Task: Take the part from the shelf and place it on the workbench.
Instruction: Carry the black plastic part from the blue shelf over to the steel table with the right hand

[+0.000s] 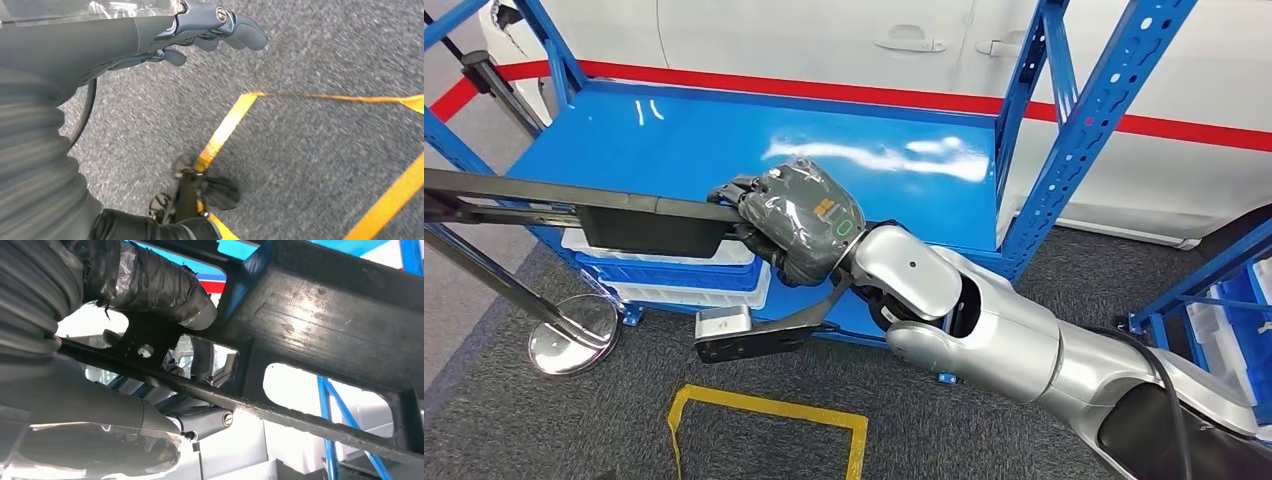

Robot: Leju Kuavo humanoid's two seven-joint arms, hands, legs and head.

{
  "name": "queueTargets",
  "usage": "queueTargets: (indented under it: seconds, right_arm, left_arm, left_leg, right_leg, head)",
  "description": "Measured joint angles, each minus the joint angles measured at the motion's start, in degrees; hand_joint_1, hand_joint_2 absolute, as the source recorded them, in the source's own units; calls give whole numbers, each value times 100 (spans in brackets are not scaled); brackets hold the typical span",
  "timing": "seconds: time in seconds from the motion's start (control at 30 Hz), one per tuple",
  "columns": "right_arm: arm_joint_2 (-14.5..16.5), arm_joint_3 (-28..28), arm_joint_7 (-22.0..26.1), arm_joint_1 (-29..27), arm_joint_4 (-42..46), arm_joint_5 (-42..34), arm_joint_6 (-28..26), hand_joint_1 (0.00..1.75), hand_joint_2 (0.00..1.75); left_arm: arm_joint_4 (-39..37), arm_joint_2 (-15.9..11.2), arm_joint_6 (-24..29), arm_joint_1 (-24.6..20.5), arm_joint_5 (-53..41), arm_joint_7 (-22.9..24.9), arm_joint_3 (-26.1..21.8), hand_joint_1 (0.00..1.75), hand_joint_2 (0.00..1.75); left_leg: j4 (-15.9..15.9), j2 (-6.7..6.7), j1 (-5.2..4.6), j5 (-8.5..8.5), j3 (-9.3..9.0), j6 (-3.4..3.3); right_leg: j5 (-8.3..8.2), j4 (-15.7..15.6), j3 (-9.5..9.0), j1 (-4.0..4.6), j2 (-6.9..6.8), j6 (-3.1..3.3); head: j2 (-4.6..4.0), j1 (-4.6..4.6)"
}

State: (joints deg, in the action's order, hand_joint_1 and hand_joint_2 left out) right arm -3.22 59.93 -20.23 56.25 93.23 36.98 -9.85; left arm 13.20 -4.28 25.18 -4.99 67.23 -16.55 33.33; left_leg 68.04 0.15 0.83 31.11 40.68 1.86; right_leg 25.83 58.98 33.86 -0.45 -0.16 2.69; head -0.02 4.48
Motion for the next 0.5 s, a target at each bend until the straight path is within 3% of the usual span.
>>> queueTargets:
  seconds: [0.03,0.07,0.1,0.17,0.23,0.3,0.37,0.43,0.5]
  right_arm:
    - [1,0,6,-6,-5,1,-7,175,175]
    - [1,1,22,-13,-15,1,-13,175,175]
    - [1,3,39,-22,-29,2,-20,175,175]
    - [3,10,69,-37,-55,7,-31,175,175]
    - [5,21,66,-52,-69,26,-38,175,175]
    - [5,27,53,-57,-74,43,-69,175,175]
    - [1,27,34,-64,-80,43,-108,175,175]
    - [-18,27,17,-75,-92,42,-121,175,175]
    - [-39,27,17,-93,-116,40,-122,175,175]
  left_arm:
    - [0,1,0,-1,2,-5,0,0,175]
    - [0,2,1,-1,9,-12,0,0,175]
    - [0,3,2,-1,22,-17,0,0,175]
    - [0,9,15,-9,45,-13,0,0,175]
    - [0,15,44,-22,49,14,0,0,175]
    - [0,21,73,-25,45,35,0,0,175]
    - [0,32,87,-19,37,45,0,0,175]
    - [0,51,90,-19,14,49,0,0,175]
    - [0,63,89,-22,-19,48,0,0,175]
  left_leg:
    - [334,0,4,152,85,16]
    - [537,0,5,190,102,27]
    - [549,0,6,117,29,32]
    - [-29,1,7,-179,-420,16]
    - [-780,-9,-14,-276,-917,-28]
    - [-1058,-26,-42,-242,-1065,-84]
    - [-1088,-20,-33,-311,-1022,-161]
    - [-1135,2,-10,-408,-971,-264]
    - [-1140,12,-9,-493,-872,-331]
  right_leg:
    - [-40,4,60,2,0,1]
    - [-79,11,118,4,0,-5]
    - [-116,18,174,4,1,-14]
    - [-178,43,268,2,1,-46]
    - [-235,61,331,17,1,-100]
    - [-306,52,356,27,-1,-159]
    - [-338,58,372,28,7,-220]
    - [-91,308,480,35,22,-276]
    - [401,951,703,33,26,-303]
  head:
    - [0,1]
    - [-1,-1]
    - [-1,1]
    - [-1,1]
    - [0,-6]
    - [0,-14]
    - [0,-15]
    - [0,-39]
    - [0,-67]
